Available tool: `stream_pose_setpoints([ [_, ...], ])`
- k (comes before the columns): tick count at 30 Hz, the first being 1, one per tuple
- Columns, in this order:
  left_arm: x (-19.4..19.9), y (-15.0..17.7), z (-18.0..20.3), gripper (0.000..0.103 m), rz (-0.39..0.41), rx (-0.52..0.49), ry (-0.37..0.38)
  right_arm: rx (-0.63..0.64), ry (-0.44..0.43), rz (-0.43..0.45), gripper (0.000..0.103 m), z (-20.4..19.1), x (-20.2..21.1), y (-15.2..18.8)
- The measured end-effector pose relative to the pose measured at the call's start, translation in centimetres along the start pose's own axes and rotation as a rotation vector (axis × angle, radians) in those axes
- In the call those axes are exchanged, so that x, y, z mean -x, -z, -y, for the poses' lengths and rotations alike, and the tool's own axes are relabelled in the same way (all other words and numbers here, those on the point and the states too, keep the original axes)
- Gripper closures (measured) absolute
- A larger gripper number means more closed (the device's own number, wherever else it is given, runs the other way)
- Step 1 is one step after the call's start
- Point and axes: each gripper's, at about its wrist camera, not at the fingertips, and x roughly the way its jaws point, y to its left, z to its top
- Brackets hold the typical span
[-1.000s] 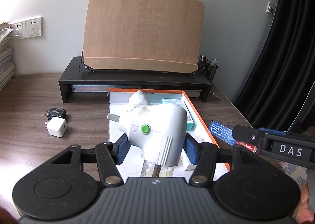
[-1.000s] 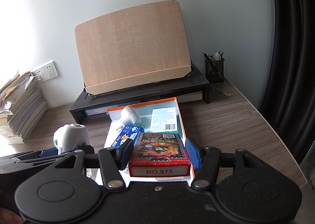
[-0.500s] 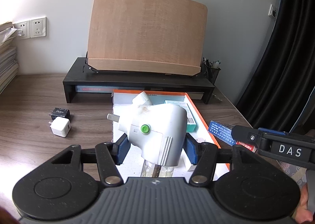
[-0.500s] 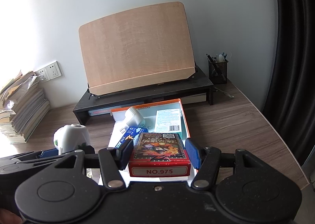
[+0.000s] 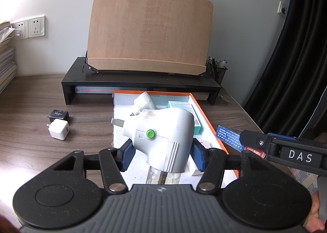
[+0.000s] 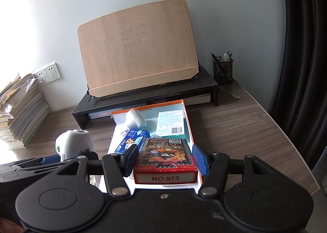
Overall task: Organize rigid objects
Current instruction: 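Carry the plug-in device and red card box over the white box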
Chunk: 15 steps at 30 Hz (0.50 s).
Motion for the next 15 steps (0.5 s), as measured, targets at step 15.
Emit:
stream_pose_setpoints([
  [15,-0.34,0.24,0.20,0.044,-0.014,0.006,-0.012,0.005,-0.002,-0.016,0.032,0.16,-0.57,0.23],
])
